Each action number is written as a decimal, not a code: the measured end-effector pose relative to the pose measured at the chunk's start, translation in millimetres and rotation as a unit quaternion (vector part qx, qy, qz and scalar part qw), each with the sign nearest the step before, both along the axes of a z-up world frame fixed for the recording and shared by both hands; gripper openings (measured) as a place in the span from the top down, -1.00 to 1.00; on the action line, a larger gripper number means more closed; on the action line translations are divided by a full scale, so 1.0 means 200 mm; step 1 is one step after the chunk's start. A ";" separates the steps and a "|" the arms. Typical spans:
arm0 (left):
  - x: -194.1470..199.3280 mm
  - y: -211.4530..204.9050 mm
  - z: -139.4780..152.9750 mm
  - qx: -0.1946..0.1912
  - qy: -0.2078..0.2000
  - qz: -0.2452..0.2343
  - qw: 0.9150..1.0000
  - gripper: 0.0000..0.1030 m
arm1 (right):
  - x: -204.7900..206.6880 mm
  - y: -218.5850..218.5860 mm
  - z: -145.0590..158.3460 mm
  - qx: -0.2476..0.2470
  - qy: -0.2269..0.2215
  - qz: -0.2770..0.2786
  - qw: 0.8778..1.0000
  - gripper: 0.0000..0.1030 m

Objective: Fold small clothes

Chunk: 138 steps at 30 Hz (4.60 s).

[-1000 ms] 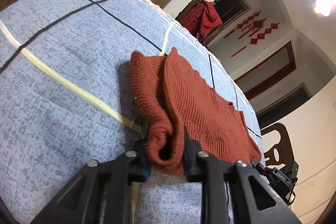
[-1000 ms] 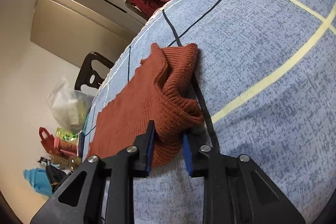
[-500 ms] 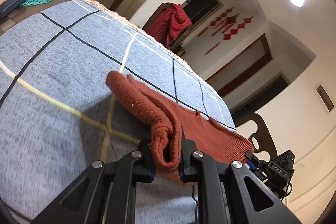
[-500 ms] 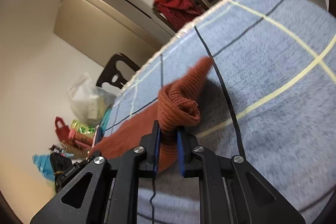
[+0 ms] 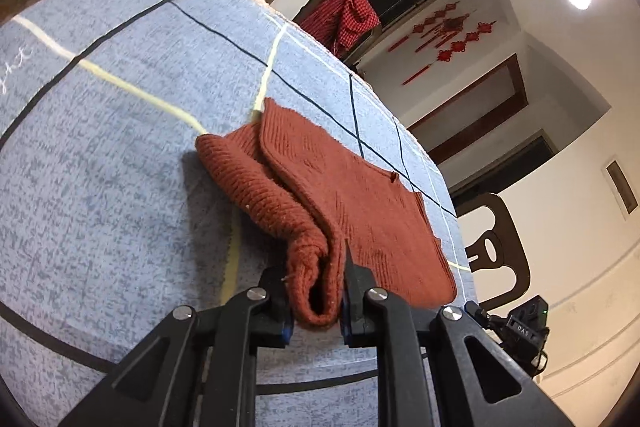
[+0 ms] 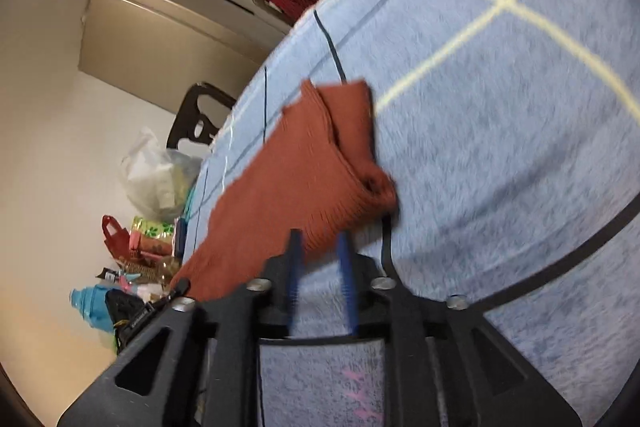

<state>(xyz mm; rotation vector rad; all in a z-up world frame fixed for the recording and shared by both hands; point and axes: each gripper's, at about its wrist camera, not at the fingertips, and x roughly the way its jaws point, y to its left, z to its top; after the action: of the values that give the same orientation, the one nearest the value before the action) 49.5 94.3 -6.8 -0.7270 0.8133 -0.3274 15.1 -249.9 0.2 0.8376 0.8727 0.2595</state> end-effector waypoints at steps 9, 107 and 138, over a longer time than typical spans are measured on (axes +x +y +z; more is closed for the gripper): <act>0.03 -0.03 -0.11 0.001 0.029 -0.009 1.000 0.54 | 0.13 0.03 -0.07 -0.003 0.009 -0.010 1.000 0.10; 0.10 -0.44 0.06 0.296 -0.034 -0.035 0.954 0.21 | 0.21 0.45 0.07 -0.348 -0.059 0.087 0.931 0.49; -0.12 0.05 0.01 0.170 0.008 0.040 0.985 0.06 | 0.07 0.95 0.08 -0.358 -0.116 0.245 0.894 0.49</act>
<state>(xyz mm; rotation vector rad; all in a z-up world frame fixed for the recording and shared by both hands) 25.9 104.3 -5.2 -0.4407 0.8279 -0.1055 28.1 -59.4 16.2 -0.1145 0.8551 0.4317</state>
